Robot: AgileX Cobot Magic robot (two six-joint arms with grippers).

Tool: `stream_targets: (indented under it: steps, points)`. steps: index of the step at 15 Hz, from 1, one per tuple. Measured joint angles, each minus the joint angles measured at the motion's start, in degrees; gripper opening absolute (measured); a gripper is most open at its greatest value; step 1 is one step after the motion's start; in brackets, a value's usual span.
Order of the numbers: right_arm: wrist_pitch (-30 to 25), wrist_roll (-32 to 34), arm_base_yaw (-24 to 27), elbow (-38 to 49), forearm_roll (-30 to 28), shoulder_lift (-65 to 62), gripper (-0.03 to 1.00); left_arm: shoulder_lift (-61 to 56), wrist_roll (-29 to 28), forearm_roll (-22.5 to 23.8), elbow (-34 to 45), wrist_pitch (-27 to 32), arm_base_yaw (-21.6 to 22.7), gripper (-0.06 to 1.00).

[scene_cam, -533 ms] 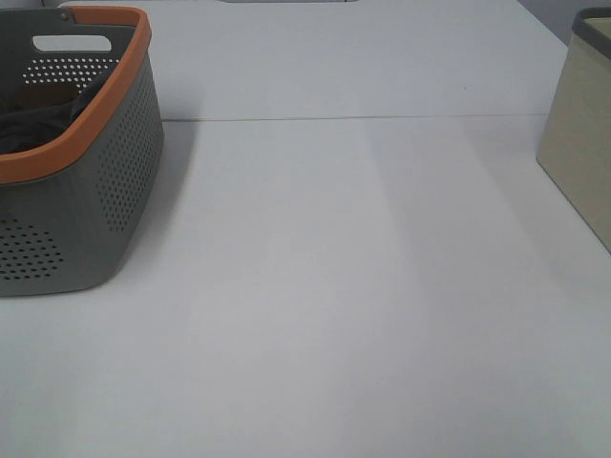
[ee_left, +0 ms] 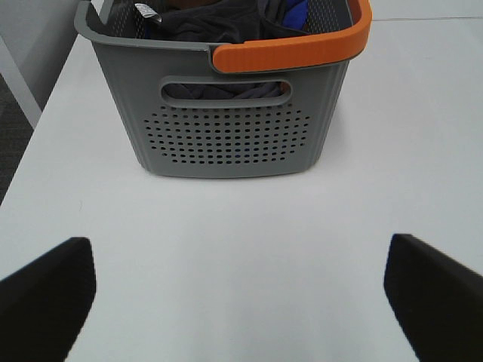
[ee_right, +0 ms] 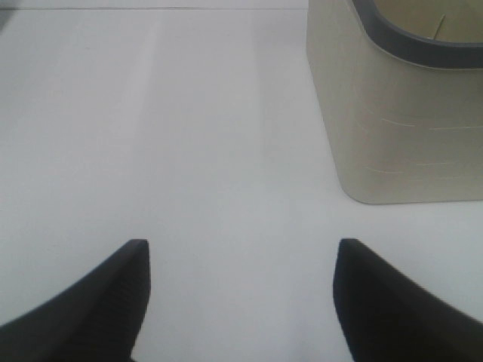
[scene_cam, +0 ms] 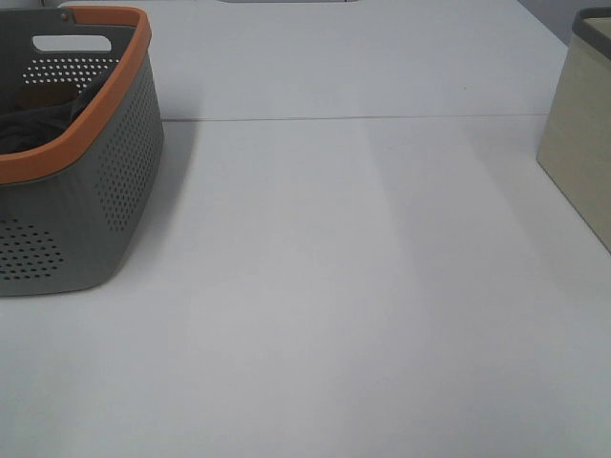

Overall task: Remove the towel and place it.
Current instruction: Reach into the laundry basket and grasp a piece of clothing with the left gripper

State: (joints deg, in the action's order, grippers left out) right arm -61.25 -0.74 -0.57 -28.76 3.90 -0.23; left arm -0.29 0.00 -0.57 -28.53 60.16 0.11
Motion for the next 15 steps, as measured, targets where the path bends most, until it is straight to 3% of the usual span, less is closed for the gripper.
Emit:
stream_targets:
  steps: [15]
  points:
    - [0.0, 0.0, 0.0, 0.0, 0.0, 0.0, 0.61, 0.0, 0.0, 0.0, 0.0, 0.0, 0.0, 0.98]
